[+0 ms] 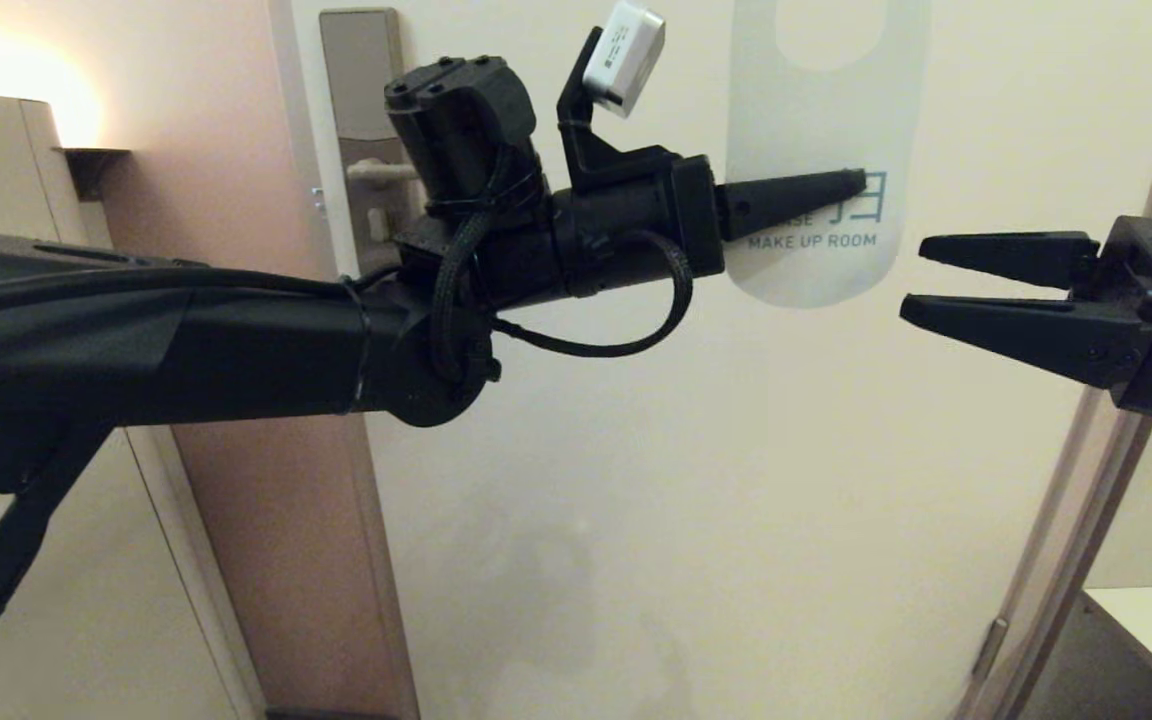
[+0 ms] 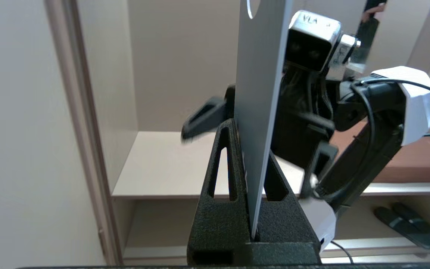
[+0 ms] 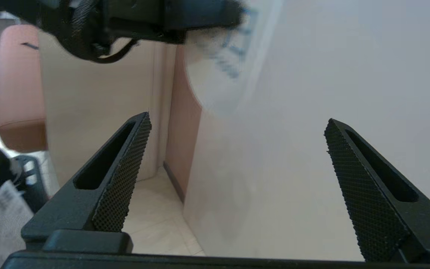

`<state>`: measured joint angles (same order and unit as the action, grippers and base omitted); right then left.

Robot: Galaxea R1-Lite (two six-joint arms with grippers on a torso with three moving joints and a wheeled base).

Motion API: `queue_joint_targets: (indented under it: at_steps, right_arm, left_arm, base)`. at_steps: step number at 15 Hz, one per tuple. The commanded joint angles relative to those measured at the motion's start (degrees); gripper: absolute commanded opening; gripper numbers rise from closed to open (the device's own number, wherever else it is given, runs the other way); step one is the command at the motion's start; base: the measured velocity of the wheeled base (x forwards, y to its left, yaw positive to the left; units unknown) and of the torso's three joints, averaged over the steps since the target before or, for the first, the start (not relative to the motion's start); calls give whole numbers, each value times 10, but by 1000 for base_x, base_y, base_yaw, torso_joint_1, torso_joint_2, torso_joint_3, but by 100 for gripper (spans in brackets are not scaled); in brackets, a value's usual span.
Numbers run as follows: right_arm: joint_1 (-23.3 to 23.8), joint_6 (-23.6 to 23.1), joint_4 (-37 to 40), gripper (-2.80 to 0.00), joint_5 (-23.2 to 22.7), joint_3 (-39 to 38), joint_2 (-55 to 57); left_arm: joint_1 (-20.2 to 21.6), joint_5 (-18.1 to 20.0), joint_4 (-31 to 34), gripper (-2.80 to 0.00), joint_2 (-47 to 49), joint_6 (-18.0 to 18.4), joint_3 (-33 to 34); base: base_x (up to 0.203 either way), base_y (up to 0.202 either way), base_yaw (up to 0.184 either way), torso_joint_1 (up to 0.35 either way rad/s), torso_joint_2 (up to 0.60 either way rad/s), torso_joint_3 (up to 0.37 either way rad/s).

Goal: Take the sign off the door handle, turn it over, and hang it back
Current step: Hand it to the other hand

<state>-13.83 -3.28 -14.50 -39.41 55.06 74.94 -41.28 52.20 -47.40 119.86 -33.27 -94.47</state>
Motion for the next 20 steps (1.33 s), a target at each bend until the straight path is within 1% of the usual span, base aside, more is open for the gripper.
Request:
queue_joint_targets:
  at_steps: [1,5,7,10,20]
  right_arm:
    - [-9,-1,-2,0,-2,-1,3]
    - [-32,-1,-2,0,-2,-10,-6]
    - [-33,-1,-2,0,-2,-11,-12]
    - [-33,-1,-2,0,-2,-12,-19]
    - [-33,-1,1,0,-2,-37,-43]
  left_arm:
    - [-5,3,-2,-280,10,-3,-12]
    - [-22,1,-3,-280,9,-3,-14]
    - [-27,-1,-5,-280,8,0,-12]
    - [-35,-9,-26,-280,13,-5,-12]
    - [-51,-11,-27,-280,19,-3,-11]
  base:
    - [0,0,0,0,0,0]
    - [0,0,0,0,0,0]
    - [0,0,0,0,0,0]
    - [0,0,0,0,0,0]
    - [0,0,0,0,0,0]
